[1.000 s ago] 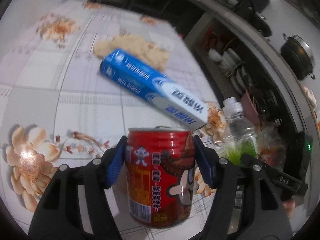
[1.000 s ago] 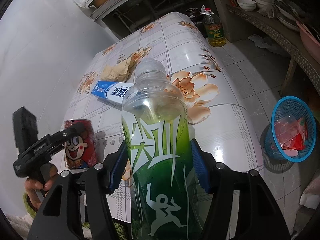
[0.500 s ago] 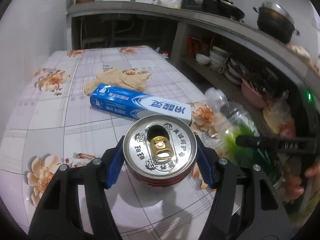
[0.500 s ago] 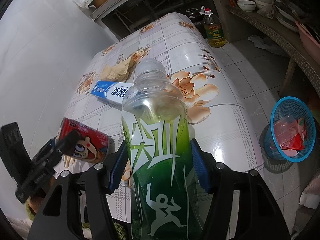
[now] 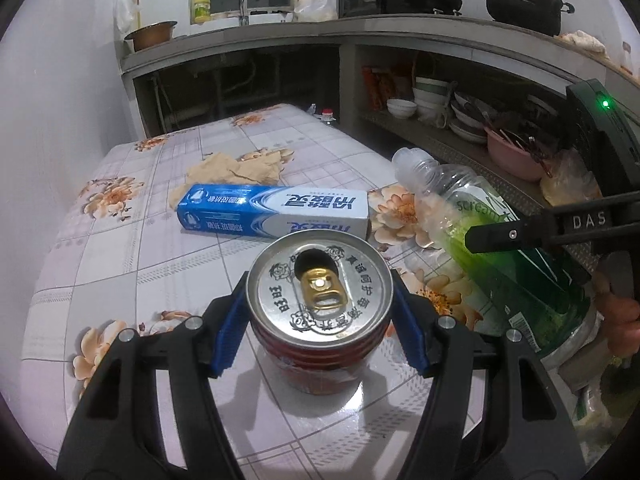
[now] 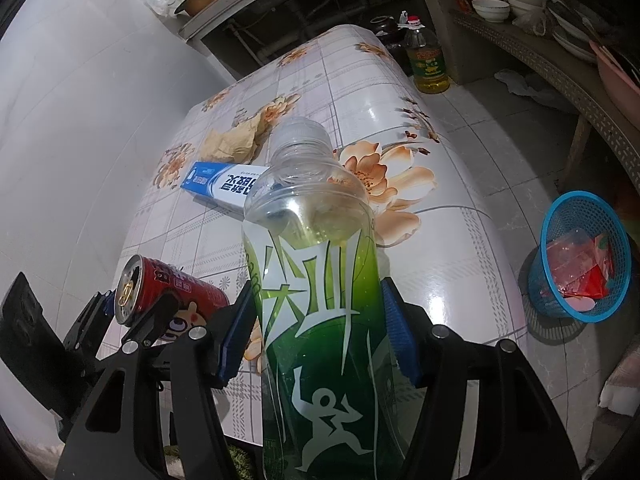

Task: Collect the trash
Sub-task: 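Lift the red can with the left tool while the right tool holds the green bottle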

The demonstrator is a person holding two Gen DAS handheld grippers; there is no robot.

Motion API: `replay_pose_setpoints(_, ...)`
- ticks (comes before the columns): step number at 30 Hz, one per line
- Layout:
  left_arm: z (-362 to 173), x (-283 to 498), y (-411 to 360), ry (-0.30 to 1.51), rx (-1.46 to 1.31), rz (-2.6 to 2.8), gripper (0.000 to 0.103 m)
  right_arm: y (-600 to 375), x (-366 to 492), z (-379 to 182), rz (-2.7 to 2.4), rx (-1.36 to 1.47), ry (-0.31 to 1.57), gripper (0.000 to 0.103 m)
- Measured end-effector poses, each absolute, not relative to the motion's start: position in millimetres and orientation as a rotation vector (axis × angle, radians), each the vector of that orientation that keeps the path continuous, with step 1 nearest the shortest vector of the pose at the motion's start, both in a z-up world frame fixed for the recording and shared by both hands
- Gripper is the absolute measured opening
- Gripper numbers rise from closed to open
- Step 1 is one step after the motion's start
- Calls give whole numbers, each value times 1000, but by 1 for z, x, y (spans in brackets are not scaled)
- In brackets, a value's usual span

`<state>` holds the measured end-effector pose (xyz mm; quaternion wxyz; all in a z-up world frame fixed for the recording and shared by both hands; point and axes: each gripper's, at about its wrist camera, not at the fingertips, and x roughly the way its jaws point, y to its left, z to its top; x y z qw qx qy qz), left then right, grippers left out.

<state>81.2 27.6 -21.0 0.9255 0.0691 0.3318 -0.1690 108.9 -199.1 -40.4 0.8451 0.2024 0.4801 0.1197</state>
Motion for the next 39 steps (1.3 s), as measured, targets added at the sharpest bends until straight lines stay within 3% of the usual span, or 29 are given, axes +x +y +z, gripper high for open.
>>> replay_pose_setpoints(39, -33, 86, 41, 765, 28, -354, 70, -203, 124, -47, 277, 464, 1087, 61)
